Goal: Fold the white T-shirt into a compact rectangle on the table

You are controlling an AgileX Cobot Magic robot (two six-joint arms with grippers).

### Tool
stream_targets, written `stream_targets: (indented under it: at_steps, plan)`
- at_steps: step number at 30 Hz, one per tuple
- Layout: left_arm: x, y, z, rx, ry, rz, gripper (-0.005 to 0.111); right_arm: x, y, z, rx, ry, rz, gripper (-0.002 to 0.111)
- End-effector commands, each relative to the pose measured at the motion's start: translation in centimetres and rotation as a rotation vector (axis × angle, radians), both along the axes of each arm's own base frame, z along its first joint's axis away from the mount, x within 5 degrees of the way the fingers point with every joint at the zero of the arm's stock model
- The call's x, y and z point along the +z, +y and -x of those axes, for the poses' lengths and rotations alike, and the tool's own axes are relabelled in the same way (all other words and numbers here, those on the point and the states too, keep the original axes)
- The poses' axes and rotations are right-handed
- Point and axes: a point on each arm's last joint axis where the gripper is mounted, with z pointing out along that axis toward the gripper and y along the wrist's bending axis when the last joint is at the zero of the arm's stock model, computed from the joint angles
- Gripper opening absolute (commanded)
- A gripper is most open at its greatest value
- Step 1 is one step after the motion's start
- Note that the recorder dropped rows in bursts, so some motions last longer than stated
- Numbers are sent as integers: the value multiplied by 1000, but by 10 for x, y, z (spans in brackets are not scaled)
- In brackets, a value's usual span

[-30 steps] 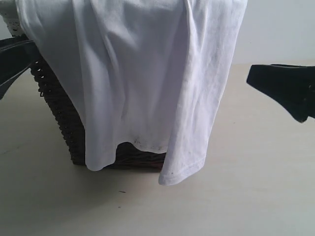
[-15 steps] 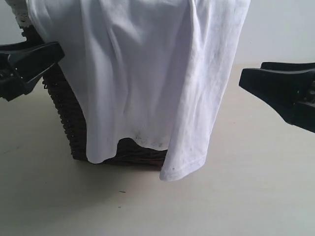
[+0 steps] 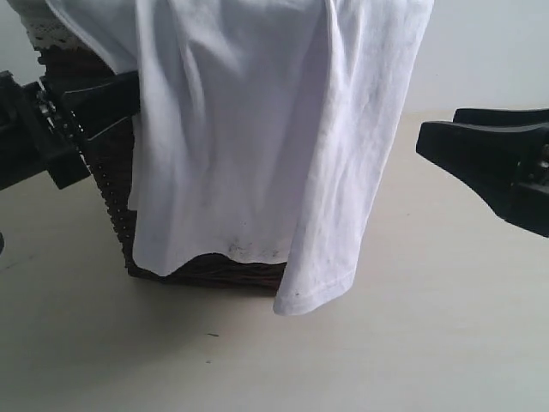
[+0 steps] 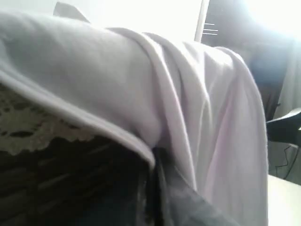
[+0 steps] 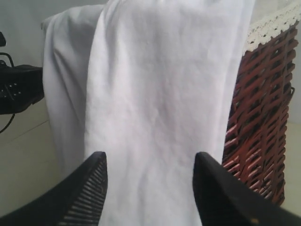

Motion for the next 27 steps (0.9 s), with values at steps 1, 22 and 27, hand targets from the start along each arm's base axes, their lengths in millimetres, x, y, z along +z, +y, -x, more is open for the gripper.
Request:
stream_targets:
  at_steps: [1,22,27]
  plan:
    - [41,0,3,-46,-23,141,0,2,0,-1,5,-14,9,54]
    - [265,10,21,-49,-221,340,0,7,15,18,280,-109,5,41]
    - [302,14,37,-59,-310,382,0,5,15,19,294,-122,39,15]
